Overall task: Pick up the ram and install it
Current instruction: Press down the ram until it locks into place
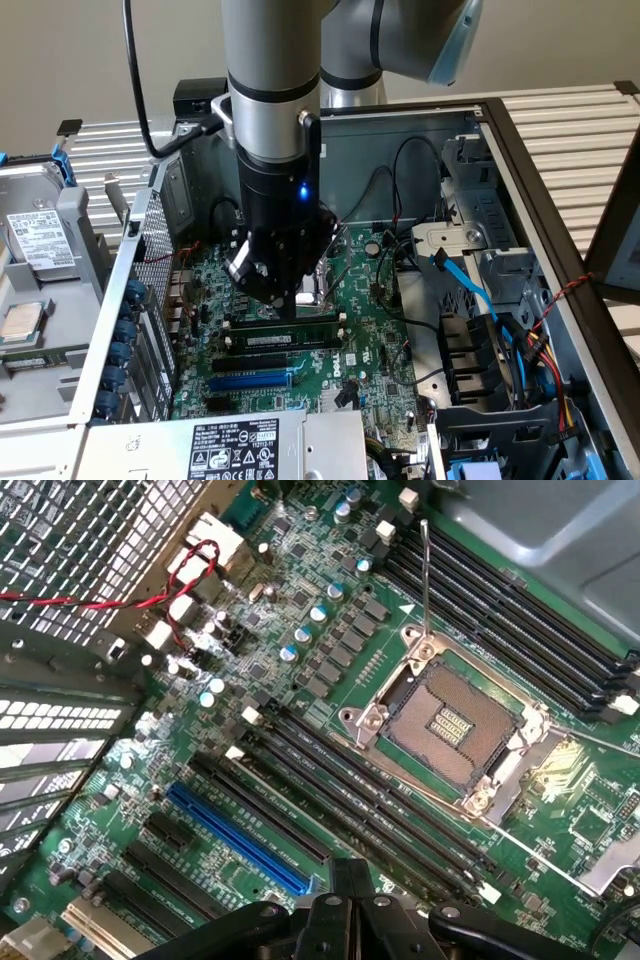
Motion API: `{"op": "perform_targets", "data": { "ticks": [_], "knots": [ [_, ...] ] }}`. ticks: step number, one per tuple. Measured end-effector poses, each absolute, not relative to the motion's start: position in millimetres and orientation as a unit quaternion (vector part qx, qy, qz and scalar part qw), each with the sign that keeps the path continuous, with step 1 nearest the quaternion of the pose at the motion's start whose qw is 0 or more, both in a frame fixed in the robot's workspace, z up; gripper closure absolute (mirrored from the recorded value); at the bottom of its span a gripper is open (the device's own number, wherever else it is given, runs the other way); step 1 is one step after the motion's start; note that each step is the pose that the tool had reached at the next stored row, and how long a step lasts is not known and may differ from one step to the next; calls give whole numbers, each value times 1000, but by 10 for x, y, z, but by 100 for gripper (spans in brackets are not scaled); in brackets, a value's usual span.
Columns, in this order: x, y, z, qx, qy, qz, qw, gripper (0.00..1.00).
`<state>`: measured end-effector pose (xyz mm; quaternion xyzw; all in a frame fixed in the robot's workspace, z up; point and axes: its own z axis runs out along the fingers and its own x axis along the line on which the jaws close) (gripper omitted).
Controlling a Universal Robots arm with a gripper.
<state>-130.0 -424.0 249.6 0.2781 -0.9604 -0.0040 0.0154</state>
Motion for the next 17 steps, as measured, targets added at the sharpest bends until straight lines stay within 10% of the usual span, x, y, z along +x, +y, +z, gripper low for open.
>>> {"op": "perform_targets", "data": {
  "ticks": [17],
  "knots": [
    [-1300,-4241,2496,155,-988,-6,16,90]
  ]
}}
